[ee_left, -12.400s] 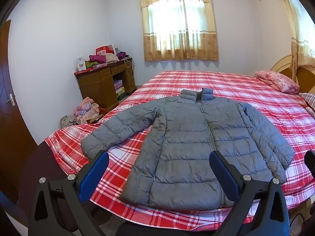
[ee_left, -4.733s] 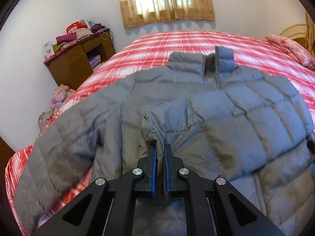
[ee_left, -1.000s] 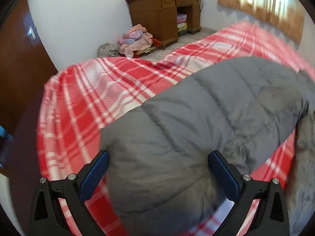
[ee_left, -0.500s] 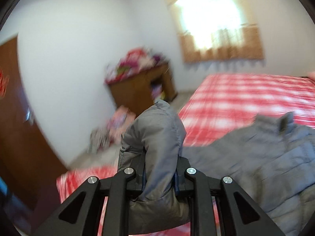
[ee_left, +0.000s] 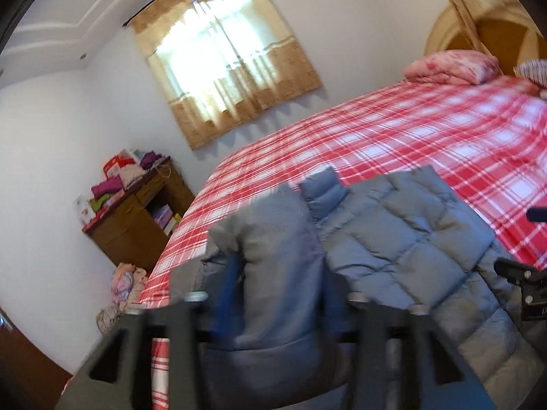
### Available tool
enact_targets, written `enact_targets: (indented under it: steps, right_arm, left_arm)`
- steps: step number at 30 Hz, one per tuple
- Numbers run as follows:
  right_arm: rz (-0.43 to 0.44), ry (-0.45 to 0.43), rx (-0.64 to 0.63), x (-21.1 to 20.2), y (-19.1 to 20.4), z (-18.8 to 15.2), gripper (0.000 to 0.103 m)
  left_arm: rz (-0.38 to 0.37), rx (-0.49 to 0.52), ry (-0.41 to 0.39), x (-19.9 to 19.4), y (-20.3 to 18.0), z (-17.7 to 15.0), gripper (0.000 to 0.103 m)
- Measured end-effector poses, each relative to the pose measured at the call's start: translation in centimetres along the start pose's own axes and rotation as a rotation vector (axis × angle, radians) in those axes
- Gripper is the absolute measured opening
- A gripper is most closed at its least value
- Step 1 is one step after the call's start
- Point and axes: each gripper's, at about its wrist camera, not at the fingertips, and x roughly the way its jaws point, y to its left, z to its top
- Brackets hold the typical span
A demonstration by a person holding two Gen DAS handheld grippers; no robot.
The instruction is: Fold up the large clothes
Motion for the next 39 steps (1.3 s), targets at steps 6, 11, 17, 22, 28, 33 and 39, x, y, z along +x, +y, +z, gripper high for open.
enact_targets:
  steps: [6,11,17,22,28,33,39]
  right_arm:
    - [0.004,0.025,-0.004,0.6,-0.3,0.7,0.095]
    - [0.063,0.012,0.019,0.5,0.8,2.4,0.096]
    - [0.242,0.059,0.017,1.9,4.5,4.6,0.095]
    - [0.367,0.204,0.036,5.6,7.6,4.3,0.076]
    - [0.341,0.202,0.028,5.1,7.1,3.5,0.026]
    - [0.25,0.205,0.015,4.7,4.6,3.2,0.028]
    - [0.139,0.109,0.013,2.2,4.1,4.2,0.075]
  left_arm:
    - [0.001,-0.031,-0.124,-2.4,-0.2,1.1,0.093]
    - [0.071,-0.092,-0.136,-2.1,3.8,0.5,0.098]
    - [0.261,-0.206,0.141,4.7,11.2,-6.1,0.098]
    - [0.326,-0.295,0.344,9.2,14.9,-12.0,0.098]
    - [0.301,-0.331,0.398,10.2,15.8,-14.7,0.098]
    - [0.295,-0.364,0.409,9.5,17.3,-14.3,0.098]
    - [0.207,-0.396,0.325,7.9,17.6,-9.7,0.098]
